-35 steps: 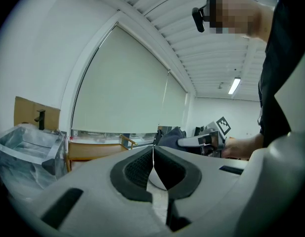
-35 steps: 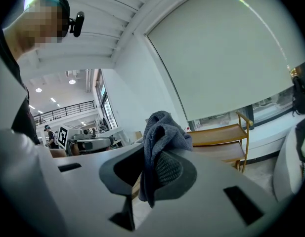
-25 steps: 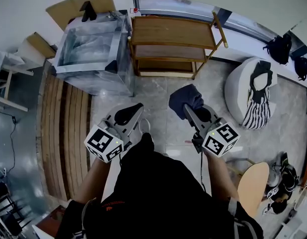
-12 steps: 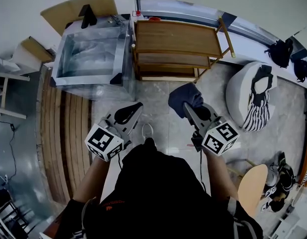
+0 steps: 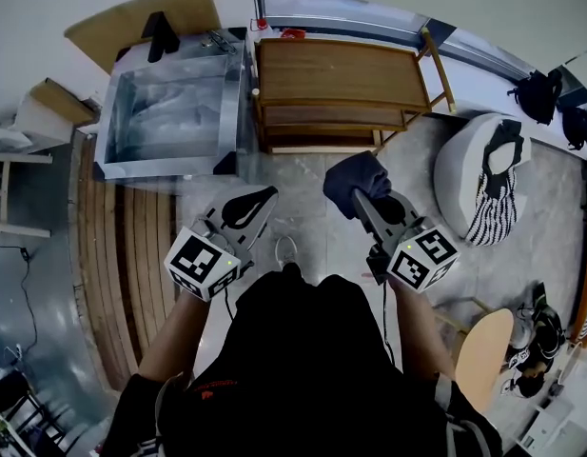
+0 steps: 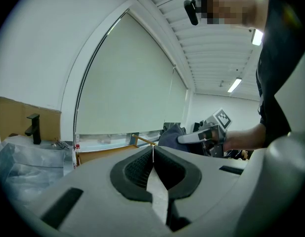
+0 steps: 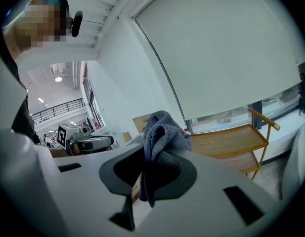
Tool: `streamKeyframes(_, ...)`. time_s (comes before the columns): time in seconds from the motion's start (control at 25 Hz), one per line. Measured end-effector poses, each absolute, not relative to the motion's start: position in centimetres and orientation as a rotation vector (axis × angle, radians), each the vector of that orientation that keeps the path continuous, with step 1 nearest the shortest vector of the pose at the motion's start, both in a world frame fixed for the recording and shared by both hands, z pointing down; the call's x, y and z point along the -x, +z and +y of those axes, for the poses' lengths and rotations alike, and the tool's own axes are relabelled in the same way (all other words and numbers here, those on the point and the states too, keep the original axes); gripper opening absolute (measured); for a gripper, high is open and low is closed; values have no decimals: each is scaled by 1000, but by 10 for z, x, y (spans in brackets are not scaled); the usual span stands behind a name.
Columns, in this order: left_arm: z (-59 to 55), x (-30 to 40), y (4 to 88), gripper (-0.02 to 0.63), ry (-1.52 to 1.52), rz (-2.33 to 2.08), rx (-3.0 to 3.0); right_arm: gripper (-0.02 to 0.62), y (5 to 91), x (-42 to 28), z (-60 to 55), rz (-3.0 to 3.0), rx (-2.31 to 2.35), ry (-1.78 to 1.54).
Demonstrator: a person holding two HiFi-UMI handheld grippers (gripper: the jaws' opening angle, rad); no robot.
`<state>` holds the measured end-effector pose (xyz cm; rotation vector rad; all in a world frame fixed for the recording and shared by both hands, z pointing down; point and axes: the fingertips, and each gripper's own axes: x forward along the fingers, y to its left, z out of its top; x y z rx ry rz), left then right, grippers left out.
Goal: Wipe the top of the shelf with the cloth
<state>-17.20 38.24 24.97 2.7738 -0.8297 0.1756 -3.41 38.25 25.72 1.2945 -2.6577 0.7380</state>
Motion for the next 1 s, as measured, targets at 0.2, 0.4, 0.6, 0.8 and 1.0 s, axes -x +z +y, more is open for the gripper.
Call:
streamKeyframes(0.2, 362, 172, 245, 23, 172, -824, -2789, 48, 256, 37, 362, -2660, -1293, 735)
streamKeyframes(0.4, 343, 173, 244, 23, 174, -829, -2795, 48, 255, 36, 340, -2664, -1301, 733)
streamKeyframes(0.6, 319, 165, 242, 23, 171, -831, -2805, 48, 256, 27, 317, -2669, -1303, 737)
streamKeyframes(0.8, 290, 148, 243, 23, 182, -847, -2779, 48, 260, 12, 285, -2684, -1298, 748)
streamKeyframes(1.0, 245, 124, 246, 23, 196, -879, -2785, 48, 265, -10, 238, -2706, -1255, 768)
